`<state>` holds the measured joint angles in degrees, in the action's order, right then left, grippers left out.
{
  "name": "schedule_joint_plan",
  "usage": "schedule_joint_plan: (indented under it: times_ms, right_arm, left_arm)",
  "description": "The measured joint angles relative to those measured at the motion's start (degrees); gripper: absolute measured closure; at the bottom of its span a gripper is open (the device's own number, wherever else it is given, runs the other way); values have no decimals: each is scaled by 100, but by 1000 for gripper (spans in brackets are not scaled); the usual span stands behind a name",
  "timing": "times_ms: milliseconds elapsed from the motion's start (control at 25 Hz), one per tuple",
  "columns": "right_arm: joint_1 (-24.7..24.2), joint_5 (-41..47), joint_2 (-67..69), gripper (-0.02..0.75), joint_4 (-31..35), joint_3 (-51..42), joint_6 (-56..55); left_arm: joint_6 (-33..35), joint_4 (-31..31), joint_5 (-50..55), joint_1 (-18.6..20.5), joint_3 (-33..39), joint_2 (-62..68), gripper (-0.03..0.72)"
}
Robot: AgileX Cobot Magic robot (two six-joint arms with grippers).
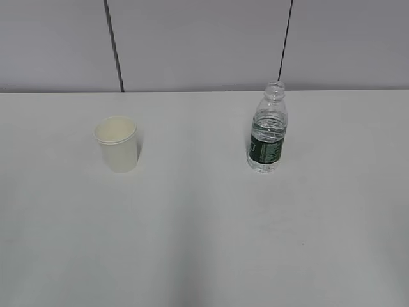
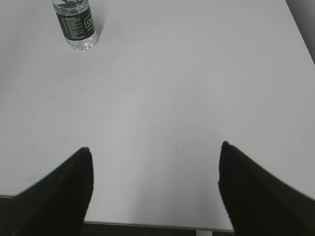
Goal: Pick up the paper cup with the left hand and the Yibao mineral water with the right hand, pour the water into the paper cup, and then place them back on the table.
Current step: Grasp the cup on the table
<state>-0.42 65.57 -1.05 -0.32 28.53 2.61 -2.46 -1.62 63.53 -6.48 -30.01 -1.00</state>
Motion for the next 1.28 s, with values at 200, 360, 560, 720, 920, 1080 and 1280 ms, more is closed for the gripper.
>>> schedule_joint_plan:
  times_ms: [200,360,560,720,920,1080,1280]
  right_arm:
    - [0,0,0,153,0,0,0]
    - [0,-96,0,153,0,37,0]
    - [0,-548,0,153,-88,162,0]
    - [0,-819,349,153,-110,292,0]
    - [0,-1544,1151,153,-112,472,0]
    - [0,-2539,1828,153,-112,484,-21]
    - [0,-3422,2614,153,-112,484,-76]
  left_arm:
    - [0,-124,0,0,0,0,336]
    - [0,-205,-29,0,-5,0,335]
    - [0,-211,-386,0,-219,138,335]
    - [0,-211,-702,0,-439,725,335]
    - [0,-166,-1593,0,-571,1583,330]
    - [0,-162,-2802,0,-577,2075,307]
    - [25,-162,-3603,0,-577,2829,294]
